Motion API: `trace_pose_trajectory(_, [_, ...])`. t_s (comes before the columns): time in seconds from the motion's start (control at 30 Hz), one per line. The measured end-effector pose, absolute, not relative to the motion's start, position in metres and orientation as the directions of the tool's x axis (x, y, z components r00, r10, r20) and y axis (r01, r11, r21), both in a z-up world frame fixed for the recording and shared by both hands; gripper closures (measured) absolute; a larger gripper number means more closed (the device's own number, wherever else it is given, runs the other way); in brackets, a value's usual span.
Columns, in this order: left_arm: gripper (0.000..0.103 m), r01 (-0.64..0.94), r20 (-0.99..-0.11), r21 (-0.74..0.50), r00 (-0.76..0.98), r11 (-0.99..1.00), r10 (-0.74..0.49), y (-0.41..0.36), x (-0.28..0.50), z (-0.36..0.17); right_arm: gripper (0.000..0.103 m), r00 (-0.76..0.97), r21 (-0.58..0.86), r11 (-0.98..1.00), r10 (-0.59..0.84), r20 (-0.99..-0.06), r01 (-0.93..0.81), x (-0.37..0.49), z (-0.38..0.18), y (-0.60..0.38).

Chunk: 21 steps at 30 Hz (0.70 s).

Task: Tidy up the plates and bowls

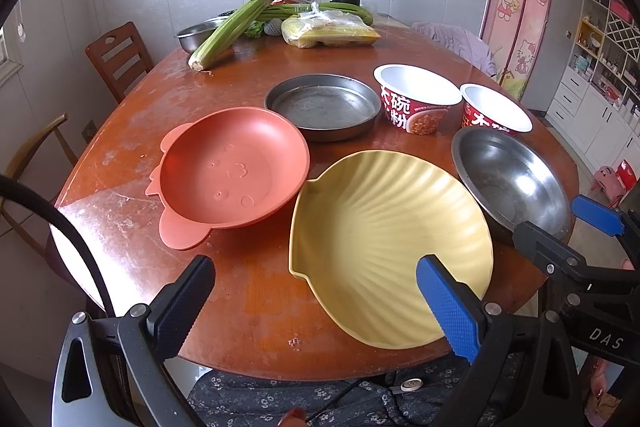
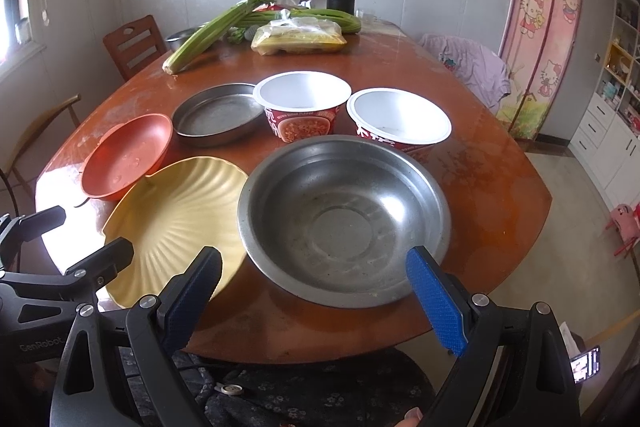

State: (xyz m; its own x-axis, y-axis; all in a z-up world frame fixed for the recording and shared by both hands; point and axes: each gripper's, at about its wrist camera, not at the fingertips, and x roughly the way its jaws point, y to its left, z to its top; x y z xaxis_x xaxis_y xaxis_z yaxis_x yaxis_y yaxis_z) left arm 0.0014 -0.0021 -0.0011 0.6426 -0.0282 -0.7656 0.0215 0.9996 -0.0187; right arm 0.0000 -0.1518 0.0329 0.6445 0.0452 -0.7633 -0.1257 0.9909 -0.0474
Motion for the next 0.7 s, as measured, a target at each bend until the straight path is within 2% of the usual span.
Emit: trace_pose_trajectory(0.7, [0.002, 0.016, -0.770, -0.032, 0.638, 0.999, -0.035, 0.008, 0.007, 0.000, 0.009, 0.638, -0.057, 0.987, 0.051, -0.768, -0.148, 0.008, 0.037, -0.141])
